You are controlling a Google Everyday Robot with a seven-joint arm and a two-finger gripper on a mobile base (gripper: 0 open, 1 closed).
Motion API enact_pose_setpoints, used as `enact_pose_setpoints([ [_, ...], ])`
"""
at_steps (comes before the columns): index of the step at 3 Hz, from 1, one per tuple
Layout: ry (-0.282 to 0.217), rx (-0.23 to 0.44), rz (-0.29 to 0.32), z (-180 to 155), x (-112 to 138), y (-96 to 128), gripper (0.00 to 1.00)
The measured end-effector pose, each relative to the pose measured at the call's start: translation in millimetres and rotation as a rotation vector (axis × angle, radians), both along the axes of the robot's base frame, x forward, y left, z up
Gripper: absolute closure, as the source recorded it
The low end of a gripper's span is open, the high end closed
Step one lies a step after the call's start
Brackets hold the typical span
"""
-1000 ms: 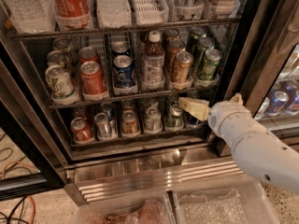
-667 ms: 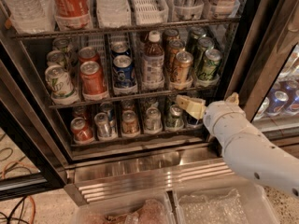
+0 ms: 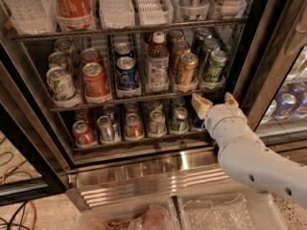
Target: Pick green can from middle shelf of fridge
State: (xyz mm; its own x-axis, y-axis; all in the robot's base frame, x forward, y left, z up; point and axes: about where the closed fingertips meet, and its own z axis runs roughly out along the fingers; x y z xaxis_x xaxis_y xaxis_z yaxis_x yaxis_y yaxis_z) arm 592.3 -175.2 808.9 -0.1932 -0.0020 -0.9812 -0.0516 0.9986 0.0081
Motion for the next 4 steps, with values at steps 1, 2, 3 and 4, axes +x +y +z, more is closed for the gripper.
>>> enact_pose_setpoints([
  [1,-0.029,-0.022,-0.045,-1.2,3.5,-3.1,0.28],
  [2,-0.064,-0.039,-0.083,1.9,7.6,-5.7,0.39],
  [3,-0.091,-0.05,-0.105,7.5,12.1,-6.7,0.36],
  [4,-0.113,-0.064,-0.114,11.3,19.4,-5.3,0.36],
])
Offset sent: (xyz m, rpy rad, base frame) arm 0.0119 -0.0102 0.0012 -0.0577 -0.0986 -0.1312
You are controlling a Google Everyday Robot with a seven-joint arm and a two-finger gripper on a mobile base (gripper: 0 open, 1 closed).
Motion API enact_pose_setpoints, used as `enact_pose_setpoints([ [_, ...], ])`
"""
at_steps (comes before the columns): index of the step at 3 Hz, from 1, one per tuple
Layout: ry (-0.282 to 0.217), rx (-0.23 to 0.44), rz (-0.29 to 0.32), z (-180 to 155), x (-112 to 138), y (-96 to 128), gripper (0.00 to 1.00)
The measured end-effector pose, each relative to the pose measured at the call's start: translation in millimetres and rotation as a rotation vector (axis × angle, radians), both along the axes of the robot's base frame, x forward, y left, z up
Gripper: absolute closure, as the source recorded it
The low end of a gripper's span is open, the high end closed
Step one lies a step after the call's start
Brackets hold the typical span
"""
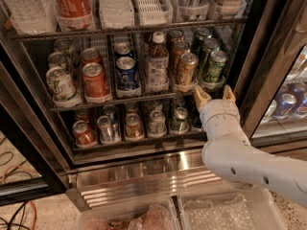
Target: Pick green can from middle shelf of fridge
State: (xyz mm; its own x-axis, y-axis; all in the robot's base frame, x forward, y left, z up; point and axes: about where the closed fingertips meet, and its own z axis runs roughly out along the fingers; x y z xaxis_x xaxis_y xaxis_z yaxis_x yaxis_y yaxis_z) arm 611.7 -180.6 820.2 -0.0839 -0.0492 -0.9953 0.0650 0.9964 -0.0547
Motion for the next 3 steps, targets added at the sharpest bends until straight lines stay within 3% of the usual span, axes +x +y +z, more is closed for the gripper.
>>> enact_pose_setpoints([
  [3,-0.046,-0.024,-0.017,2.0,34.2,-10.9,0.35],
])
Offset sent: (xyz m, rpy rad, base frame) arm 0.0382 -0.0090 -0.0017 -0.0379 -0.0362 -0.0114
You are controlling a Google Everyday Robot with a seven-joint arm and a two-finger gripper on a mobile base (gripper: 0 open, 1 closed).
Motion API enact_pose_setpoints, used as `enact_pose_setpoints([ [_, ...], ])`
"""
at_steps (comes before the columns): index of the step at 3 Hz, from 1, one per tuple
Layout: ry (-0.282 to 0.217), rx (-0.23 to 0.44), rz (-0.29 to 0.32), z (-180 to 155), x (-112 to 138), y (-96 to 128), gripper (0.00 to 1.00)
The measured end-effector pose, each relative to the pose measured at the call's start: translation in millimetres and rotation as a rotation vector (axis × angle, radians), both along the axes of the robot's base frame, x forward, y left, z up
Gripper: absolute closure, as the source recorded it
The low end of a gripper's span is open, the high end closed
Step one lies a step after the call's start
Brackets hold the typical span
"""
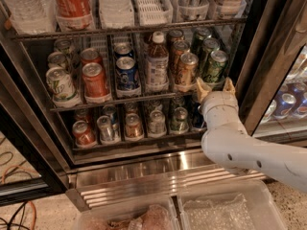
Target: Pick green can from middle shelf of fridge
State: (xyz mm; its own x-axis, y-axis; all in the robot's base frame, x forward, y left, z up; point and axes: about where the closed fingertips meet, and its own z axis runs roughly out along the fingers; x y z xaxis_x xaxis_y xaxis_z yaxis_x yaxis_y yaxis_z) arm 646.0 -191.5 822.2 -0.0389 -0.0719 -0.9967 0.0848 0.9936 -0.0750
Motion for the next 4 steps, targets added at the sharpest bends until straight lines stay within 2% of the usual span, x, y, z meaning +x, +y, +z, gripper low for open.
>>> enact_pose_setpoints([
  [2,-0.033,-0.002,-0.024,0.6,13.5,-20.1,0.36],
  [3,-0.059,0.022,0.004,0.2,47.4,-20.7,0.37],
  [4,-0.058,0.022,0.006,0.0,48.3,-20.8,0.37],
])
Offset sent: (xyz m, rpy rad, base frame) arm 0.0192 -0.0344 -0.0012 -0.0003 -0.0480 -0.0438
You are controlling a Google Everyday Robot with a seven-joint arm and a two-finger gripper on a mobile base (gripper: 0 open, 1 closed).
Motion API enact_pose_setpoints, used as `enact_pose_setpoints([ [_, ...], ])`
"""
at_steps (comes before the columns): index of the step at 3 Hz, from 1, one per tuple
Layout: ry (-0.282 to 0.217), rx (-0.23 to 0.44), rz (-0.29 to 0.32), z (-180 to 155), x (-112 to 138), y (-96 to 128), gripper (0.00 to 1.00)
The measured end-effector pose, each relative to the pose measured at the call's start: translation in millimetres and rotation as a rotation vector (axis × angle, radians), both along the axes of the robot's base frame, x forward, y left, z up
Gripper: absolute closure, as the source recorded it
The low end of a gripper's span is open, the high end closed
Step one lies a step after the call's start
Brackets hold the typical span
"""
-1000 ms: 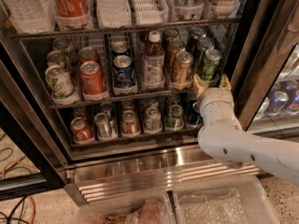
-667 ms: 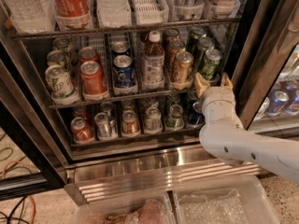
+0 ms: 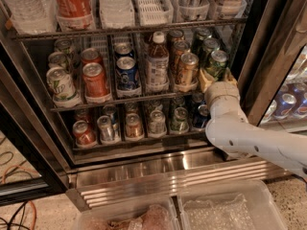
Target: Pick green can from middle shelf of fridge
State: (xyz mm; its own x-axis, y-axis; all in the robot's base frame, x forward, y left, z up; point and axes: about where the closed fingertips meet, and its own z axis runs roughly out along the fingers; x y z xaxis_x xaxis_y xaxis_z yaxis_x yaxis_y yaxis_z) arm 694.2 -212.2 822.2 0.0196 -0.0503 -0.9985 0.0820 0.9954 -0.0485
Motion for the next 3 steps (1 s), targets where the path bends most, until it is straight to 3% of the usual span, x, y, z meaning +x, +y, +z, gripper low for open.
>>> enact_pose_setpoints([
  [3,0.004,-0.001,-0.001,0.0,2.4,-1.7,0.99],
])
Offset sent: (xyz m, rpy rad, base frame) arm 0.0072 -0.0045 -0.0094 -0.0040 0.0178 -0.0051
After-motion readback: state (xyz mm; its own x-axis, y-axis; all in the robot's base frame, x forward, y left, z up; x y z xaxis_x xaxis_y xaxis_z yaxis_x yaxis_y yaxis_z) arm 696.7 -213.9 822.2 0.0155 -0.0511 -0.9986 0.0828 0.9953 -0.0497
